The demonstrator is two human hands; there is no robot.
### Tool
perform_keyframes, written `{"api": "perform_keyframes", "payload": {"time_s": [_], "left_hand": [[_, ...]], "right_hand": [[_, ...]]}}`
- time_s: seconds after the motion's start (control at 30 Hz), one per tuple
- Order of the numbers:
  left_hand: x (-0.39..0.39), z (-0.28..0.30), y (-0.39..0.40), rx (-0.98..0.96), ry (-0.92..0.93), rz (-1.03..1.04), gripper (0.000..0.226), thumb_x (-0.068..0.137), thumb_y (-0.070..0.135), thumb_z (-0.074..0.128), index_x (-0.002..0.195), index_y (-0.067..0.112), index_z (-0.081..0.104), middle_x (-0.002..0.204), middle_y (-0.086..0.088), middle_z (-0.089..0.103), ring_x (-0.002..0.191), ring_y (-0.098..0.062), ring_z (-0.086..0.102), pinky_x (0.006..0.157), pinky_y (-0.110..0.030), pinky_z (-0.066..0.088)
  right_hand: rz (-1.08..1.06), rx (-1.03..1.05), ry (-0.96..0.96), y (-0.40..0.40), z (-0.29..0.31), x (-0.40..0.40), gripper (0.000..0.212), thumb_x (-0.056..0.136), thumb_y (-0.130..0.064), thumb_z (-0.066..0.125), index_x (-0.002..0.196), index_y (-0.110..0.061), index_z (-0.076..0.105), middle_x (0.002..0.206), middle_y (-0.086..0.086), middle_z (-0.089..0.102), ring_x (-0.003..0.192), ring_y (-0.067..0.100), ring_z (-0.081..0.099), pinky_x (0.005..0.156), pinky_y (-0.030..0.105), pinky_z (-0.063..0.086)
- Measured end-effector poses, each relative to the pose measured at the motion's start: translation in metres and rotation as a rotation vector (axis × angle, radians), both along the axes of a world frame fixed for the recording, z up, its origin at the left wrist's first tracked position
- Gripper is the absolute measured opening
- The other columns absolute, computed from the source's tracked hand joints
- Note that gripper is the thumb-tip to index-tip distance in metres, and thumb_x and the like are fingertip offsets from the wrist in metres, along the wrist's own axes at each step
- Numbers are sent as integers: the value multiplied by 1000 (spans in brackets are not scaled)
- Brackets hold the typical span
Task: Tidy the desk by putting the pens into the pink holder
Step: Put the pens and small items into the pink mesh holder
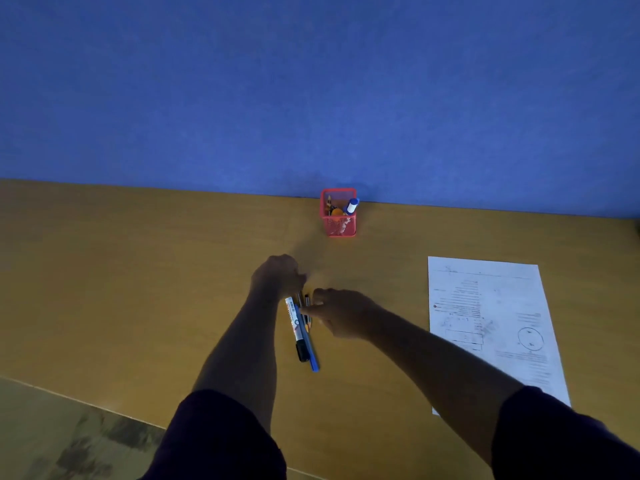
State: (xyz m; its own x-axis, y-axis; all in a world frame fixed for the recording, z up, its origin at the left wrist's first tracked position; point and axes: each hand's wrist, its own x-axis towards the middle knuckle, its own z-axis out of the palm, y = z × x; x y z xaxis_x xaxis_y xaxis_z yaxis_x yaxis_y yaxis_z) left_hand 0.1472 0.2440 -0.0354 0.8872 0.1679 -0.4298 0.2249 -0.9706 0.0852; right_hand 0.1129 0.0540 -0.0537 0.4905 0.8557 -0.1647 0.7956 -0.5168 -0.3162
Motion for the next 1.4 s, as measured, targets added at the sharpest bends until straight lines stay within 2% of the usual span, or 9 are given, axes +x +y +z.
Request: {"api": "perform_keyframes", "payload": {"time_s": [0.1,0.2,0.6,0.73,0.83,0.93,1.1,1.23,1.4], "left_hand": [[-12,-4,-2,-35,130,-5,45,80,52,58,110,20,68,113,-3,66,101,-24,63,78,-33,52],[-24,-11,-5,-56,100,5,31,87,45,63,105,21,68,111,-3,65,97,-23,61,75,-32,49],[-33,-21,-21,-168,-71,147,10,84,31,69,92,25,68,100,1,63,86,-19,63,72,-37,59],[-34,-21,-26,-150,-94,141,16,84,34,72,97,26,68,100,3,64,88,-20,64,74,-39,59],[-34,-23,-28,-104,-103,83,17,84,38,69,98,28,69,103,3,68,95,-21,65,86,-42,56],[-33,-22,-29,-46,-97,24,23,85,41,68,104,27,69,111,2,68,105,-22,63,95,-43,48],[-29,-19,-30,5,-49,-23,33,84,49,69,109,28,68,117,3,66,111,-23,60,95,-43,42],[-25,-10,-32,-7,-97,-43,25,88,44,63,105,26,68,114,2,67,110,-24,59,94,-42,39],[-10,12,-44,-595,-309,181,21,85,13,62,90,27,78,90,13,73,89,-6,66,78,-20,50]], "right_hand": [[13,-89,-15,4,-5,-9,72,87,-4,61,149,-31,34,143,11,39,115,26,53,75,36,52],[5,-132,-51,3,-4,-12,74,86,-2,62,149,-27,33,150,13,31,119,28,50,71,35,51],[26,-152,-154,-4,-6,-8,36,89,-13,63,122,-7,52,146,19,39,97,30,63,61,36,55],[67,-136,-215,-8,-1,-4,31,93,-14,58,123,-6,56,132,15,54,102,30,63,77,43,56],[31,-142,-249,-10,-2,-2,26,95,-14,53,119,-4,59,120,15,60,101,30,62,80,41,52],[-58,-161,-161,-10,-7,0,29,95,-14,55,122,-4,57,118,15,60,104,28,60,83,39,52],[-121,-175,-38,-9,-10,3,37,92,-14,62,127,-5,53,119,14,58,101,24,60,78,36,53],[-344,46,138,-10,-6,9,22,94,-16,59,116,-14,58,111,7,60,90,15,60,76,32,55],[-739,639,297,-12,25,34,5,98,-21,55,100,-17,56,89,0,59,75,9,56,58,20,41]]}}
